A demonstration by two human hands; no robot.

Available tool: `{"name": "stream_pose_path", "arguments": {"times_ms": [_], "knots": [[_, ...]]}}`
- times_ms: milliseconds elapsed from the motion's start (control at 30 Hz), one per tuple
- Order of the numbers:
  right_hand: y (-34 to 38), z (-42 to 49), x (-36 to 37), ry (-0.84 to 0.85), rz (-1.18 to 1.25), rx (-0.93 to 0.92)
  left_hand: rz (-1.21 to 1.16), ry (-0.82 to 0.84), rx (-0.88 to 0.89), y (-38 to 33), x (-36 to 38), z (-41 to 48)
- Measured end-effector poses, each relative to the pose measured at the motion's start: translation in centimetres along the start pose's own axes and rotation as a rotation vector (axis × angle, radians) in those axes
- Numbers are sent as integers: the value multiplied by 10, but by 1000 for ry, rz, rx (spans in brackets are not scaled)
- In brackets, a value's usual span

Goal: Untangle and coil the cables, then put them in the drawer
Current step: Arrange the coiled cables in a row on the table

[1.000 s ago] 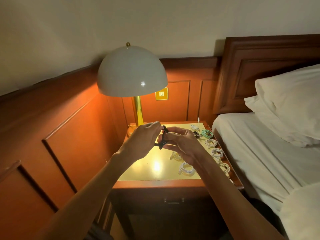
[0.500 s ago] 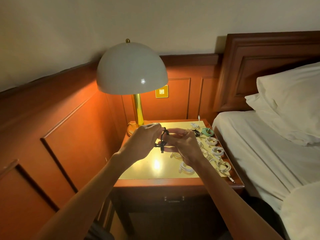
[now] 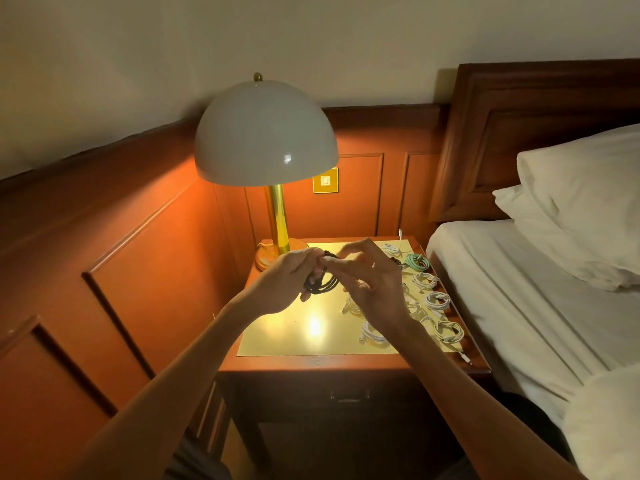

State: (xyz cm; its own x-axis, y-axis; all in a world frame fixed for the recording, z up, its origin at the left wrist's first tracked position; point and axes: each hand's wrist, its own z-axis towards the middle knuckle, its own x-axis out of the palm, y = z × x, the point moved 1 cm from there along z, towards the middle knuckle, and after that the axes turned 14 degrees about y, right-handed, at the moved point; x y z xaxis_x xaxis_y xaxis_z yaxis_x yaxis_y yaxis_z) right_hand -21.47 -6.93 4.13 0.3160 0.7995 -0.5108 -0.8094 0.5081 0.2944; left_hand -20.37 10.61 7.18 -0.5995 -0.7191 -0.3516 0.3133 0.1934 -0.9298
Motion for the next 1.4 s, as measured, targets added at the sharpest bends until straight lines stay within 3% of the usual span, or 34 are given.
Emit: {"name": "stream_pose_path", "arguments": {"times_ms": [67,167,233,300,567,667,767,867,1000,1233,1400], "knots": [[7,2,1,-86,143,104,138,-43,7,0,2,-1],[17,7,3,-184,415,430,493,-183,28,-8,2,-3],[20,9,2,-173,641,598,585,-208,160,-12,3,-5],[21,11,-5,-113,693,659,644,-237,172,-14,2,-6],[19,14,-43,283,-83,401,707,-189,128,-16,4,-6],[14,12,-37,230,-419,191,563,-174,120,-21,4,-4],[12,7,-25,86,-398,140,365,-159,94,-26,11,1],[14,8,-16,3,-136,331,326,-167,107,-27,20,5],[15,11,-6,-38,668,750,431,-213,53,-23,13,6],[17,6,6,-57,1453,826,888,-283,38,-21,0,2],[14,8,8,34,1679,985,1132,-351,-56,-9,-3,2]]}}
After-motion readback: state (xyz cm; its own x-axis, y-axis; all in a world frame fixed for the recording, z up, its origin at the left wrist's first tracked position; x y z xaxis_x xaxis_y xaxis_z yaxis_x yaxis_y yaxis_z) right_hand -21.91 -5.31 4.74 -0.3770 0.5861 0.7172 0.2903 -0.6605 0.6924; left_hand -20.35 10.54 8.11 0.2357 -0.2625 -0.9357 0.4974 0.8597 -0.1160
